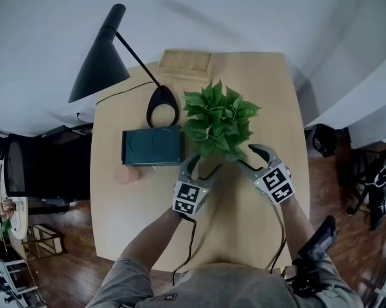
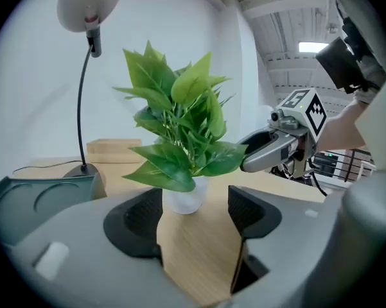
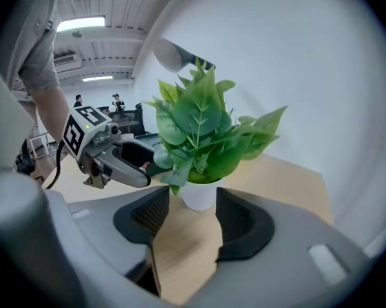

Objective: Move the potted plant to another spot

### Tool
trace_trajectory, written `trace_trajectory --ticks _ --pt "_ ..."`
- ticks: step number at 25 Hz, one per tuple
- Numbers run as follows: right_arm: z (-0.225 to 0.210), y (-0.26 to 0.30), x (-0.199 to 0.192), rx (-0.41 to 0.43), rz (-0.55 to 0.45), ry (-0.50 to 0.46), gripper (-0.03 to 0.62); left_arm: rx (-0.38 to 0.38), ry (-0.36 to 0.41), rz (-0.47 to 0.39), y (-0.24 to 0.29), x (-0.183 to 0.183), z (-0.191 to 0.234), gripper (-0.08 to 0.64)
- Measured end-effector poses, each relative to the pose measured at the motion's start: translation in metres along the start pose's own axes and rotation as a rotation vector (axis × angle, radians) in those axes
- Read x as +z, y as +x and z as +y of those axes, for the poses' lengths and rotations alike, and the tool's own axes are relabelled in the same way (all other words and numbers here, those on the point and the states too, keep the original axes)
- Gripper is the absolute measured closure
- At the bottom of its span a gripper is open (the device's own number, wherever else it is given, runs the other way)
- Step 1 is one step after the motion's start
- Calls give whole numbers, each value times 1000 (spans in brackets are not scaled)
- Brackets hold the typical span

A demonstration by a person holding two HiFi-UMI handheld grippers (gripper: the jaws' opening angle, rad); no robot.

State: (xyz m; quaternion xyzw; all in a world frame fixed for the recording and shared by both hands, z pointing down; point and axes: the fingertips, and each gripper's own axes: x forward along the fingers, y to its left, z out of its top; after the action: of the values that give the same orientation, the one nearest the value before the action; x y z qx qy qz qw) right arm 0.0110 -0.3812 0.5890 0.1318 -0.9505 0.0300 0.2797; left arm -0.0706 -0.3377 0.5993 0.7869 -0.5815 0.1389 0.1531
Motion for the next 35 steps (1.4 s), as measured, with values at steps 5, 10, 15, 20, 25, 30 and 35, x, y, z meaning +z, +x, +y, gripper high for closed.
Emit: trace_trajectory --ticks 5,10,15,20,25,30,35 --pt "25 -43 21 -36 -50 13 373 -28 -5 -48 -41 23 -27 337" --pt "67 -90 42 -82 -107 -9 399 -84 -5 -114 -88 42 -66 433" --pt "112 -134 61 -144 -208 22 496 -104 14 -188 -138 57 -101 566" --pt "158 -159 62 -160 -271 127 583 -139 20 -213 -186 50 -131 568" --pt "208 -162 38 -133 -255 196 584 -168 1 -172 -223 14 -151 568" --pt "262 -157 10 -81 -204 190 584 -154 -70 -128 -249 -21 -156 568" --pt "295 -153 -9 -47 -170 215 586 -169 -69 -95 -263 -44 -165 568"
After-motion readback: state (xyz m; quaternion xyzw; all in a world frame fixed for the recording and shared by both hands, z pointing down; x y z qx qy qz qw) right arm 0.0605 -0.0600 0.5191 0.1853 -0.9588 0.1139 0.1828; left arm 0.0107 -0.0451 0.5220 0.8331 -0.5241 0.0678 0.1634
